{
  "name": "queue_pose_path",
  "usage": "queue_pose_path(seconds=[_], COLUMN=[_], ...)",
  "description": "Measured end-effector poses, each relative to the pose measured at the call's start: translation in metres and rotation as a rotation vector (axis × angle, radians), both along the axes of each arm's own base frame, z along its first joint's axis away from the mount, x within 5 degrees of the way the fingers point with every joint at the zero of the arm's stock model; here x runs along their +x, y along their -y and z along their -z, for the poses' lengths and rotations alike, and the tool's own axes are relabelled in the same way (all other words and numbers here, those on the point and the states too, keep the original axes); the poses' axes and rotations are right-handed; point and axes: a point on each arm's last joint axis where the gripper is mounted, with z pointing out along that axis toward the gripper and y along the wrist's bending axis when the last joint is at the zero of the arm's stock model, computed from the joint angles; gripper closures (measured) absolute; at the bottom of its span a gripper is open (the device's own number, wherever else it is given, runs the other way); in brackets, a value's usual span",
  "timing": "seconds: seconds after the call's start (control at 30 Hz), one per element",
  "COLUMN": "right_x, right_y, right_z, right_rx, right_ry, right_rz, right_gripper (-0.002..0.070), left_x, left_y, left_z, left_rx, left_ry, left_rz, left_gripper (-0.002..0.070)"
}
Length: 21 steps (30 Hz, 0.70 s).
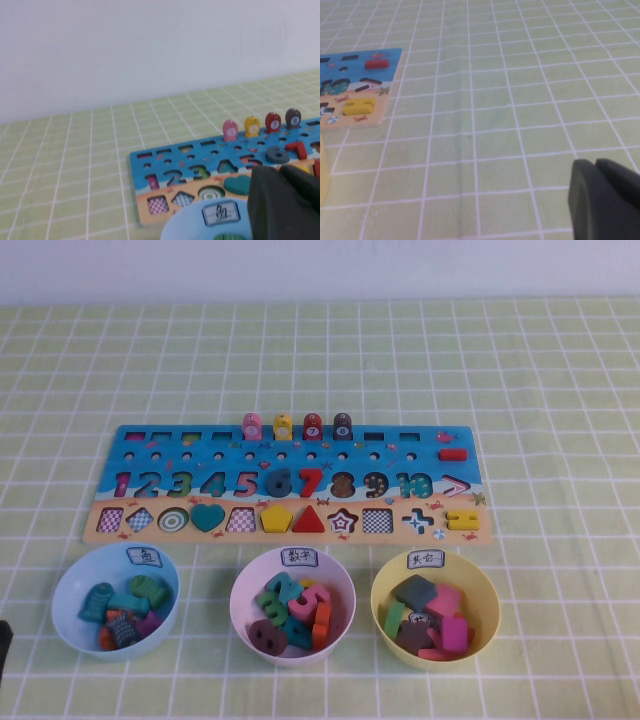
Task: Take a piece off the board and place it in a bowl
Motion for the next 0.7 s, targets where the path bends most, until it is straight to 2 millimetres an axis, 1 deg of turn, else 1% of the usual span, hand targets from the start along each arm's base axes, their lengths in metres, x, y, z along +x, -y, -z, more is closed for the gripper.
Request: queue_pose_path(seconds=[0.43, 0.7], right_x=[0.000, 0.000], right_y=[0.000, 0.000], right_z=[0.000, 0.000], right_rx=[0.000, 0.000], right_ry=[0.000, 0.000], right_rz=[0.000, 0.000], right_gripper=[0.0694, 0.0694], left_x=[-0.003, -0.004], left_y=[-0.002, -0.009], left_z=[0.017, 0.024], left_rx=[-0.057, -0.036], left_ry=[-0.193, -0.264], left_rz=[-0.023, -0.131], left_gripper=[0.0678, 0.0678])
